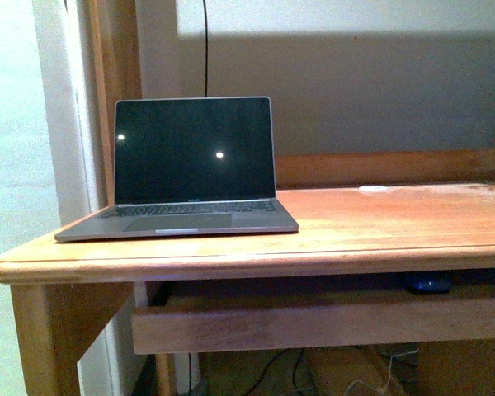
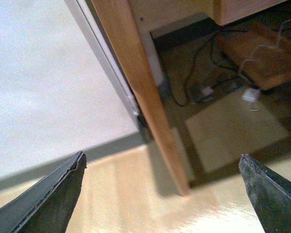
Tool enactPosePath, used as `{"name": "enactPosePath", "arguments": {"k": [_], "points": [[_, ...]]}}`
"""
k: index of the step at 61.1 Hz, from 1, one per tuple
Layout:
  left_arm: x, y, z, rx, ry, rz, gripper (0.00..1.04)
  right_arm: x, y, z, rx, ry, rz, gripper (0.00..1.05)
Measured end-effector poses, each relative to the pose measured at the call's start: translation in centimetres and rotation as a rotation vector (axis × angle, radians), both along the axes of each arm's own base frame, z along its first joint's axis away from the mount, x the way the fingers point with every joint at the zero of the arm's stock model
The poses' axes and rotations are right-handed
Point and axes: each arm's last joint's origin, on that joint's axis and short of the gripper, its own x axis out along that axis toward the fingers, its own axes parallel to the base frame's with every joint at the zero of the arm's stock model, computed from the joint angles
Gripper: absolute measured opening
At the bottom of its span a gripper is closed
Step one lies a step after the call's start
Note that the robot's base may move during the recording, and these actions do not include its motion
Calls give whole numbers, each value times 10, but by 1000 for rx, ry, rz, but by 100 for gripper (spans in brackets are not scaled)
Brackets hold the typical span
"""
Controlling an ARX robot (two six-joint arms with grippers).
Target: Place mouse
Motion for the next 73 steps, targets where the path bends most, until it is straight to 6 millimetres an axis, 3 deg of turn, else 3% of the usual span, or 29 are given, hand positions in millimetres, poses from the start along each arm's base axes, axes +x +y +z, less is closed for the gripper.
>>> {"name": "enactPosePath", "arguments": {"k": [9,14,22,34,52,63,73], "points": [[62,0,-7,388,-197,-130,97,0,0,0,0,0,0,97],[98,-14,-20,583,-307,-272,97,0,0,0,0,0,0,97],[131,-40,-33,693,-405,-419,97,0,0,0,0,0,0,97],[158,-67,-40,722,-461,-521,97,0,0,0,0,0,0,97],[193,-88,-48,701,-502,-630,97,0,0,0,0,0,0,97],[206,-97,-61,697,-487,-668,97,0,0,0,0,0,0,97],[202,-103,-61,670,-376,-683,97,0,0,0,0,0,0,97]]}}
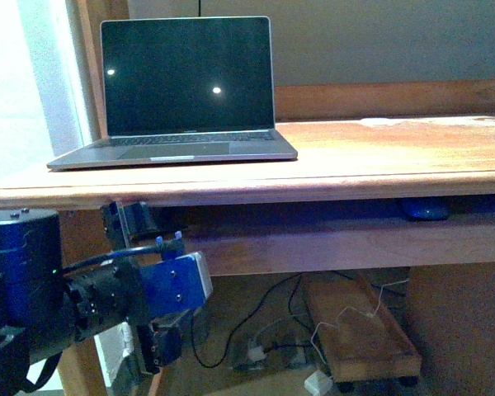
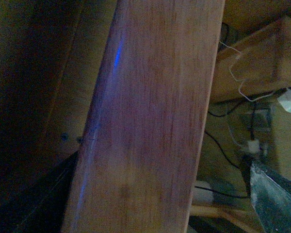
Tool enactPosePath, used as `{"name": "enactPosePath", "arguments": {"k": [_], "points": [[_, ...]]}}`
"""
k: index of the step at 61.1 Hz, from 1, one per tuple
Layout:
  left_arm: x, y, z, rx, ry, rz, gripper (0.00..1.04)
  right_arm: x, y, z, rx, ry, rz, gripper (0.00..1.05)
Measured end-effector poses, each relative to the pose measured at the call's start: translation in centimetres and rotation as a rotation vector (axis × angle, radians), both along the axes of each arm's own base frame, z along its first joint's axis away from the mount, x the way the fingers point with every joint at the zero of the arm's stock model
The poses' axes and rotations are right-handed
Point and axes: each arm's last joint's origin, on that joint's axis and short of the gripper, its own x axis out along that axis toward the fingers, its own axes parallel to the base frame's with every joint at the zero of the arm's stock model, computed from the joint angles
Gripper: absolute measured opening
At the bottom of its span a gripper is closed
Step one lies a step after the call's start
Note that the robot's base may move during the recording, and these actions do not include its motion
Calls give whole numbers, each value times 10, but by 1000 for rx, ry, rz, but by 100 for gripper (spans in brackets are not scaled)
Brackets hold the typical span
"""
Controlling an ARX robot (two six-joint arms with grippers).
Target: Place mouse
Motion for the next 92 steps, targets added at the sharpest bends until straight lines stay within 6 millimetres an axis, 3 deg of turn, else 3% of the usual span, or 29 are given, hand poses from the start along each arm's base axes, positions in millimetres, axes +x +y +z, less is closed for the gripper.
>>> {"name": "enactPosePath", "arguments": {"k": [8,27,59,71,80,84,88,92], "points": [[-15,-3,9,-9,197,35,97,0,0,0,0,0,0,97],[-77,0,39,-145,604,-35,97,0,0,0,0,0,0,97],[-151,0,97,-816,1031,7,97,0,0,0,0,0,0,97],[-176,13,133,-1065,973,78,97,0,0,0,0,0,0,97],[-202,25,138,-1192,915,154,96,0,0,0,0,0,0,97],[-218,28,134,-1244,673,320,86,0,0,0,0,0,0,97],[-242,44,121,-1243,435,574,72,0,0,0,0,0,0,97],[-257,57,111,-1240,319,695,60,0,0,0,0,0,-3,97]]}}
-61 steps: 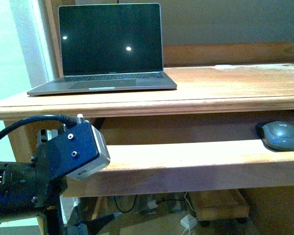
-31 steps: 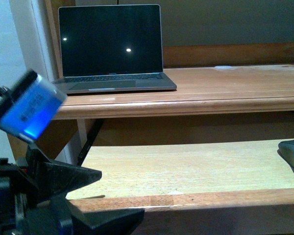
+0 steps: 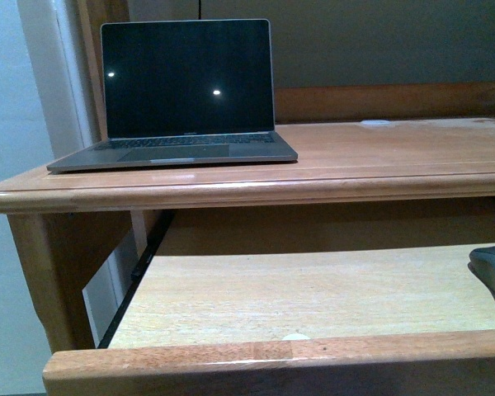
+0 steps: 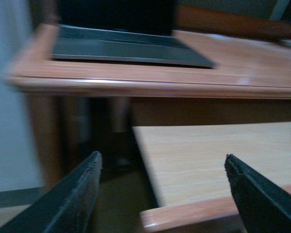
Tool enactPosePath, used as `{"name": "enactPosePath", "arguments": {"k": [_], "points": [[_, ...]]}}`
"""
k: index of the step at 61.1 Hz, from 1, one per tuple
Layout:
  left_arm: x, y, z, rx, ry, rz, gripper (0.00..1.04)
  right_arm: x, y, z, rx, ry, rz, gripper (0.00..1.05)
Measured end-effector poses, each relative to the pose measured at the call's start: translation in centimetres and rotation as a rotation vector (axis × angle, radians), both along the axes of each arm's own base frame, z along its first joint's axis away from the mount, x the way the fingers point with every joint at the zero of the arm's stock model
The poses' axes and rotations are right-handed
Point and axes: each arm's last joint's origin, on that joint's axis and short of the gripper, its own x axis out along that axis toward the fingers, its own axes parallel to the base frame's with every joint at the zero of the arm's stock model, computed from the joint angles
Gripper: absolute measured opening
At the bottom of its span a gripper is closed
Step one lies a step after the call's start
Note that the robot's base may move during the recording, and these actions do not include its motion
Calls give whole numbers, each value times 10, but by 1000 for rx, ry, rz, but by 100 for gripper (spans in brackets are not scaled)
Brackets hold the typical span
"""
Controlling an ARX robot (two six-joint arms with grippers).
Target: Place mouse
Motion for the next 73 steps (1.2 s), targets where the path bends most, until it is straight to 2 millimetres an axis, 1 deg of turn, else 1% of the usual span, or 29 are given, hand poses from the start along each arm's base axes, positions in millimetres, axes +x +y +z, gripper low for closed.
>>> {"name": "enactPosePath", "arguments": {"k": [3,6,8,10,14,16,21,22,27,28,29,33,34,36,41,49,57,61,65,68,73], "points": [[-6,5,-2,12,-24,15,51,0,0,-1,12,19,9,97],[-8,8,-3,16,-38,14,44,0,0,-1,68,102,30,97],[-9,9,-3,21,-42,16,39,2,-1,2,109,153,28,97],[-10,11,-4,25,-44,13,34,5,-1,6,134,168,21,97],[-12,14,-8,31,-43,10,23,15,-2,24,167,149,4,97],[-13,15,-9,33,-42,12,18,24,-1,40,166,117,11,97],[-15,19,-13,35,-43,18,4,43,3,63,149,76,20,97],[-15,19,-14,34,-44,18,2,48,4,68,136,71,23,97],[-17,22,-17,38,-43,17,3,69,12,80,98,85,51,97],[-18,23,-17,39,-43,16,3,76,16,83,80,100,61,97],[-18,23,-18,39,-43,16,3,77,17,83,76,103,65,97],[-19,27,-20,39,-43,-13,3,97,28,86,22,168,98,97],[-20,29,-20,40,-44,-11,3,98,29,86,17,174,100,97],[-20,32,-21,40,-43,0,3,108,35,84,-15,216,118,97],[-22,35,-22,41,-45,28,3,125,46,79,-95,301,134,97],[-24,35,-24,40,-47,21,3,147,54,77,-176,370,89,97],[-26,35,-34,40,-48,20,3,164,58,74,-224,432,36,97],[-27,35,-34,41,-50,21,3,171,59,72,-239,468,12,97],[-33,35,-38,41,-22,20,3,176,60,69,-248,502,-10,97],[-36,35,-36,41,-43,21,3,180,59,66,-248,541,-51,97],[-37,35,-36,41,-47,21,3,183,58,63,-245,585,-81,97]]}}
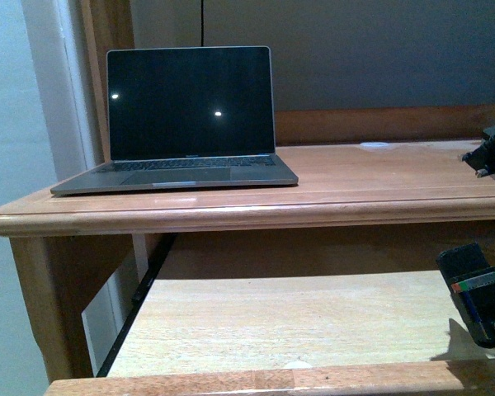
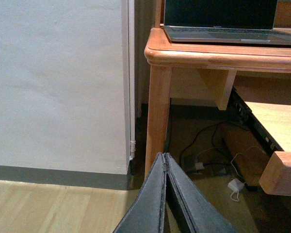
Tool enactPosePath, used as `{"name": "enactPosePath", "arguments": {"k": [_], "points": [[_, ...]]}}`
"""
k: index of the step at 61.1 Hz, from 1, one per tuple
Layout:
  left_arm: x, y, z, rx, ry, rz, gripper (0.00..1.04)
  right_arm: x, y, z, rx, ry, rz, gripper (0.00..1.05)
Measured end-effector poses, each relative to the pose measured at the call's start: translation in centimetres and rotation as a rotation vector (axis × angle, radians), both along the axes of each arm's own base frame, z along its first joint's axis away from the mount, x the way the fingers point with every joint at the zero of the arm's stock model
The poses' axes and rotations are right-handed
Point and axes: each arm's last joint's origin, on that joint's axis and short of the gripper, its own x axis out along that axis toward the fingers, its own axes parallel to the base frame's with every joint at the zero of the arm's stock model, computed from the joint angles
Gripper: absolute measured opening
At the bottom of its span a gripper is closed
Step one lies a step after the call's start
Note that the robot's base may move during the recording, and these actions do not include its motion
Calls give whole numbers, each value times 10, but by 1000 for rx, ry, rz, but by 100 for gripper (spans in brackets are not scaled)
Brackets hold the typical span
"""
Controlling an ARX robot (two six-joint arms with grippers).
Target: Place mouse
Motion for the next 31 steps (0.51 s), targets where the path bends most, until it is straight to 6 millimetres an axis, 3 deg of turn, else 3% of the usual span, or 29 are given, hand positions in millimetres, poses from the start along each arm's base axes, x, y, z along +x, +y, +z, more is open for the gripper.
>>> {"name": "enactPosePath", "arguments": {"k": [21,31], "points": [[0,0,0,0,-2,0,3,11,-6,-8,34,120,-74,97],[0,0,0,0,-1,0,3,14,-6,-10,73,123,-78,70]]}}
